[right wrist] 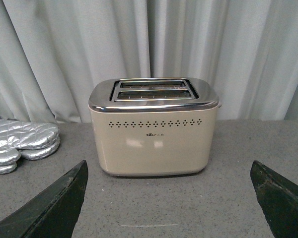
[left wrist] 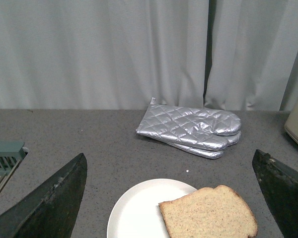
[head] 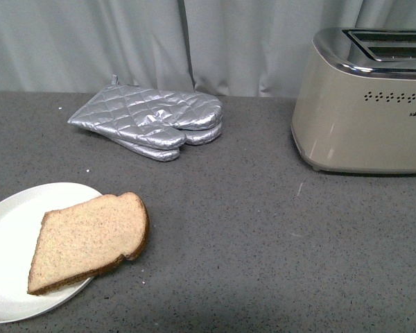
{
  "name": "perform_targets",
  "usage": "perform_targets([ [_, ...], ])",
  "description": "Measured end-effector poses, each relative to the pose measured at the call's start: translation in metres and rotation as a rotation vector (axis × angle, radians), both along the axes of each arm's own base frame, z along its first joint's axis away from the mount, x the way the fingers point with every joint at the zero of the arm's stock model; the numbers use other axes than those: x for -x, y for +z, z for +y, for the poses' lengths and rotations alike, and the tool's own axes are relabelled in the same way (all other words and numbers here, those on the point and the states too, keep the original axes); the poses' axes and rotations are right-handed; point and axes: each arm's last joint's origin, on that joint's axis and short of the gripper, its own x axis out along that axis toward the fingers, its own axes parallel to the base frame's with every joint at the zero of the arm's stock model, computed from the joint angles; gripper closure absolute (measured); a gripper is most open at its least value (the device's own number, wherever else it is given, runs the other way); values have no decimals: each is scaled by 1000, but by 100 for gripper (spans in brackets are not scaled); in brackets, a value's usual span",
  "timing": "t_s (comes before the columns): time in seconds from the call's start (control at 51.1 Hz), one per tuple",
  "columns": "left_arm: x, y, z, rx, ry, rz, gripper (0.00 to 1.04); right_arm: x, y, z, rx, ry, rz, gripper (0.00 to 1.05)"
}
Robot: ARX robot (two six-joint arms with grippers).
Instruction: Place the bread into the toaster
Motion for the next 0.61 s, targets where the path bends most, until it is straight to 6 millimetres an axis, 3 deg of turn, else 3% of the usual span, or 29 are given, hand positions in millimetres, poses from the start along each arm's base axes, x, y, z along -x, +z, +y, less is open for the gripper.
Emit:
perform_targets([
  [0.607, 0, 0, 0, 0, 0, 0, 7, 0, 0, 0, 0, 0, 0, 9],
])
